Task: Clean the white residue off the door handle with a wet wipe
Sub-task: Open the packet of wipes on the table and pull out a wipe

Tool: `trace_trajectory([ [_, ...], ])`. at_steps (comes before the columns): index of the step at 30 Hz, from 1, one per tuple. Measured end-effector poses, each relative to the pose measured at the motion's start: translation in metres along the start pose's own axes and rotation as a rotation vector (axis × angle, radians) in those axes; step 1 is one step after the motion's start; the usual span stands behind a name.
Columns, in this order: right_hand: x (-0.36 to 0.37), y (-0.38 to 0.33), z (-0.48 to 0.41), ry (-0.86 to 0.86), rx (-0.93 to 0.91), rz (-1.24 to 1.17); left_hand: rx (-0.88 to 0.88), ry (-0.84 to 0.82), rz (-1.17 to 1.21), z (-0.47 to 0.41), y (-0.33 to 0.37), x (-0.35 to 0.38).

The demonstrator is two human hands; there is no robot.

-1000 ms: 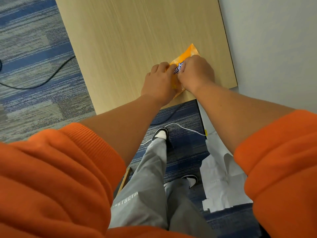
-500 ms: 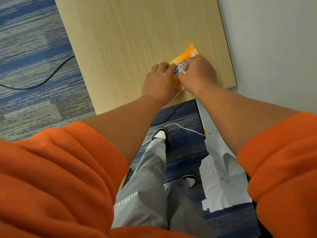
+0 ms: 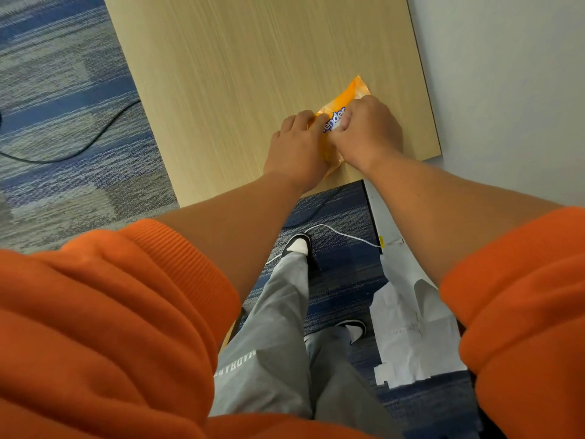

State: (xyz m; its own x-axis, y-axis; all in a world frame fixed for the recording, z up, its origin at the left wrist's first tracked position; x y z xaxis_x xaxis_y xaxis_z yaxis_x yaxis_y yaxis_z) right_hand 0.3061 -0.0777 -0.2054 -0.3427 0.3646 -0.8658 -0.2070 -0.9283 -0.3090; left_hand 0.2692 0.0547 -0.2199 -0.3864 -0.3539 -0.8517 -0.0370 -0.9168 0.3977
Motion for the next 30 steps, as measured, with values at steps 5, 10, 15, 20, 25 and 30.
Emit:
trace_trajectory([
  [5,-0.020,0.010,0.006,0.131,0.040,-0.127,-0.010,0.019,-0.001,-0.001,-0.002,0.003],
  [10,-0.028,0.020,0.007,0.231,-0.010,-0.243,-0.012,0.011,-0.013,-0.001,-0.002,0.005],
  [15,-0.015,0.011,0.006,0.083,-0.083,-0.257,-0.024,0.021,0.021,-0.001,-0.001,0.004],
  [20,-0.008,0.007,0.002,0.041,-0.120,-0.158,-0.016,0.030,0.023,0.000,-0.001,0.004],
  [25,-0.025,0.010,0.005,0.190,-0.028,-0.464,-0.015,0.017,0.003,-0.002,-0.001,0.005],
  [30,-0.054,0.008,0.013,0.366,0.045,-0.674,-0.029,-0.002,-0.020,-0.003,0.001,0.007],
])
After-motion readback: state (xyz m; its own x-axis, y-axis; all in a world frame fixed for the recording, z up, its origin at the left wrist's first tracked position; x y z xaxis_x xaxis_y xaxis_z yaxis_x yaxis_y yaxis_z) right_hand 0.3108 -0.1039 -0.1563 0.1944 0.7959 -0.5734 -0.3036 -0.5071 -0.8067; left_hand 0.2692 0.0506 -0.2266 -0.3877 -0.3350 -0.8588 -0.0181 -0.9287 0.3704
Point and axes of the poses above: each hand's wrist, its own z-axis away from the middle knuckle, its own x-axis out of the palm, y = z × x, the point moved 4 cm from there along -z, towards the middle knuckle, and after that the axes turned 1 degree about -y, right-handed, at the moved point
